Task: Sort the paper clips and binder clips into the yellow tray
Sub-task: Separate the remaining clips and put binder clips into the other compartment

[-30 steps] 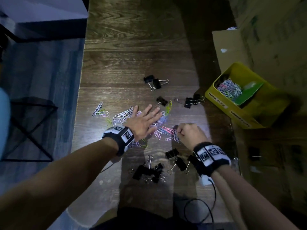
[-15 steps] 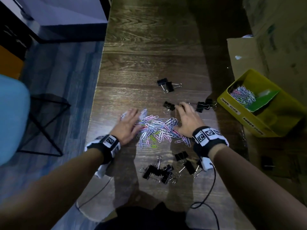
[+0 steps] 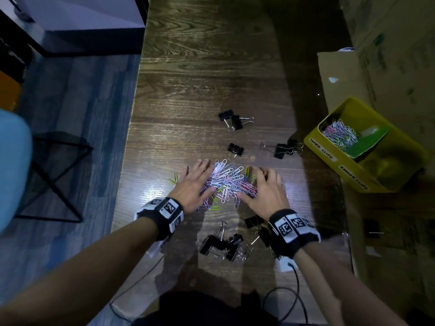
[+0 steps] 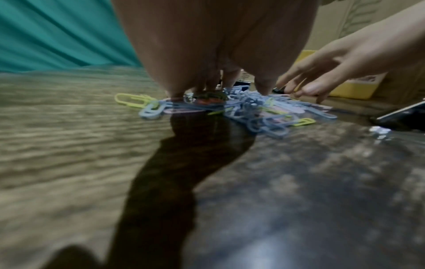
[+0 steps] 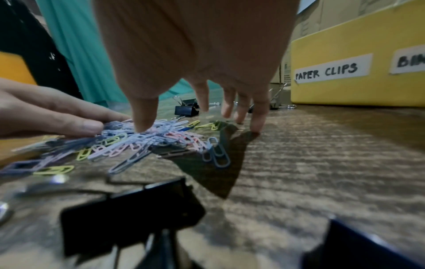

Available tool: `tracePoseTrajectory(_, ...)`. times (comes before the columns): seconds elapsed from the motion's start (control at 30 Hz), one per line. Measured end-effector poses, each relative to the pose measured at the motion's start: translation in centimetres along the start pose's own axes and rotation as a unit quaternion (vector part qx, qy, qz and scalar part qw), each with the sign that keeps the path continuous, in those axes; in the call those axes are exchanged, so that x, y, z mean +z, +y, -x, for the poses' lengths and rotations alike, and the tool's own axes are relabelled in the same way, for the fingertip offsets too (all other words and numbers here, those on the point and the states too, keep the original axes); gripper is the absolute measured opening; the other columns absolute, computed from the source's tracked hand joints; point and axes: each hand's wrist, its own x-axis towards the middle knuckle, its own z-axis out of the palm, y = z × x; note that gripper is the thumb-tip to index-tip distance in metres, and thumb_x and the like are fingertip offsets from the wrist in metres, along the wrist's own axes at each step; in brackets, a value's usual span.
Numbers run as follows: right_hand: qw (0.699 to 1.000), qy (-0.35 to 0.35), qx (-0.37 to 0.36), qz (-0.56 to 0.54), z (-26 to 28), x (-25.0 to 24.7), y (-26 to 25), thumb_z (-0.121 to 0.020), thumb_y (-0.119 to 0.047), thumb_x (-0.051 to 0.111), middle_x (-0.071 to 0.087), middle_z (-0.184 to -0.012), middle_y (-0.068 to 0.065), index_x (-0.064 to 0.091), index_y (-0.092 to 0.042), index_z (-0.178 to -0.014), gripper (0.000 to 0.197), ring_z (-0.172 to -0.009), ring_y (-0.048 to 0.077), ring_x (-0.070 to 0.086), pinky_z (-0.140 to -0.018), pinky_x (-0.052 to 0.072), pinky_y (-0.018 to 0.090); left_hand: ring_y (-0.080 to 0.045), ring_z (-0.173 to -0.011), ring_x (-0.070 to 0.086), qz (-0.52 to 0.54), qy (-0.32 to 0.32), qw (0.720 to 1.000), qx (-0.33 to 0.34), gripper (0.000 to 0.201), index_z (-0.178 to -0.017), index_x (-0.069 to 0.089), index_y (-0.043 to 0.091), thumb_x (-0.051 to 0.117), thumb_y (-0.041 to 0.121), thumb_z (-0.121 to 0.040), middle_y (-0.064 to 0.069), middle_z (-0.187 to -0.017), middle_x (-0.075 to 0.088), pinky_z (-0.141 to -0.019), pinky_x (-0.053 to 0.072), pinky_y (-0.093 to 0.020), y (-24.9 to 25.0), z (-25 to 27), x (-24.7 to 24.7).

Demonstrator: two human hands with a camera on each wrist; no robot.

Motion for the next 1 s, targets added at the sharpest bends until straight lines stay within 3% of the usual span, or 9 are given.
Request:
tracePoseTrajectory(0.1,0.998,-0.033,0.041,0.035,-0.1,0.1,-1.7,-0.072,-0.071,0.057,0.025,-0.137,0.012,0.021,-0.02,-0.144,0.096,-0.13,0.031,0.025,-0.104,0.032,0.05,-0.021,-0.144,-0.006,0.018,-0.001,1.0,0.026,0.064,-0.148,0.011,0.023,0.041,0.042,-0.095,-0.002,-0.157,0.004,-0.114,-0.004,-0.041,1.4,0.6,0.1)
tracePoseTrajectory(0.23,0.999,-0.026,0.025,0.014,-0.8,0.8,-3.9,-0.074,-0.058,0.067,0.032,-0.132,0.015,0.033,-0.013,-0.137,0.084,-0.124,0.032,0.03,-0.104,0.033,0.043,-0.027,-0.128,0.037,0.025,0.069,0.997,0.019,0.061,-0.142,0.031,0.025,0.056,0.039,-0.088,-0.009,-0.145,0.034,-0.107,0.034,-0.047,2.0,-0.2,-1.7)
tracePoseTrajectory(0.4,0.997,-0.037,0.012,-0.06,-1.0,0.8,-5.5,-0.083,-0.026,0.069,0.041,-0.134,0.019,0.045,-0.01,-0.134,0.059,-0.129,0.034,0.036,-0.107,0.034,0.041,-0.026,-0.116,0.048,0.031,0.01,0.999,-0.035,0.053,-0.129,0.05,0.02,0.069,0.029,-0.081,-0.009,-0.132,0.044,-0.102,0.041,-0.039,2.9,-1.4,-3.2)
tracePoseTrajectory(0.57,0.991,-0.034,0.045,-0.123,-1.8,0.0,-4.8,-0.088,-0.016,0.064,0.062,-0.113,0.021,0.06,-0.001,-0.117,0.032,-0.102,0.031,0.062,-0.086,0.049,0.03,-0.019,-0.093,0.061,0.096,-0.017,0.993,-0.069,0.035,-0.111,0.065,0.014,0.073,0.023,-0.078,-0.006,-0.109,0.067,-0.079,0.043,-0.021,2.5,-2.2,-3.7)
tracePoseTrajectory(0.67,0.981,-0.019,0.068,-0.179,-2.0,-0.4,-3.8,-0.084,-0.019,0.069,0.066,-0.11,0.019,0.064,-0.01,-0.118,0.035,-0.091,0.027,0.065,-0.089,0.052,0.03,-0.013,-0.073,0.061,0.193,-0.013,0.973,-0.128,0.033,-0.105,0.069,0.016,0.077,0.025,-0.074,-0.003,-0.093,0.071,-0.066,0.045,-0.02,1.9,-2.5,-4.2)
tracePoseTrajectory(0.73,0.971,-0.005,0.075,-0.226,-1.8,-0.9,-2.9,-0.081,-0.018,0.072,0.066,-0.11,0.016,0.065,-0.019,-0.118,0.038,-0.086,0.025,0.064,-0.09,0.051,0.031,-0.002,-0.056,0.057,0.257,-0.014,0.955,-0.147,0.022,-0.093,0.072,0.021,0.078,0.022,-0.072,0.012,-0.071,0.07,-0.056,0.043,-0.017,1.3,-2.5,-4.7)
tracePoseTrajectory(0.8,0.962,0.006,0.073,-0.262,-1.5,-1.4,-2.0,-0.078,-0.019,0.075,0.069,-0.106,0.009,0.067,-0.024,-0.114,0.038,-0.084,0.023,0.066,-0.081,0.053,0.028,0.001,-0.052,0.057,0.318,-0.021,0.937,-0.143,0.016,-0.078,0.072,0.026,0.08,0.016,-0.069,0.016,-0.058,0.067,-0.062,0.046,-0.02,0.4,-2.6,-5.2)
tracePoseTrajectory(0.9,0.942,0.027,0.056,-0.329,-0.8,-2.5,-1.0,-0.073,-0.021,0.079,0.071,-0.104,0.002,0.07,-0.027,-0.107,0.036,-0.081,0.015,0.066,-0.076,0.053,0.024,-0.018,-0.066,0.06,0.417,-0.026,0.898,-0.142,0.02,-0.078,0.073,0.016,0.081,0.013,-0.06,-0.008,-0.076,0.07,-0.07,0.05,-0.034,-0.2,-2.4,-6.4)
tracePoseTrajectory(1.0,0.915,0.044,0.033,-0.399,0.6,-4.7,-0.2,-0.074,-0.016,0.078,0.069,-0.109,0.001,0.07,-0.022,-0.107,0.035,-0.087,0.007,0.063,-0.08,0.048,0.013,-0.011,-0.056,0.061,0.478,-0.036,0.868,-0.127,0.019,-0.085,0.07,0.004,0.075,0.0,-0.067,-0.009,-0.072,0.07,-0.051,0.049,-0.019,0.5,-2.6,-8.5)
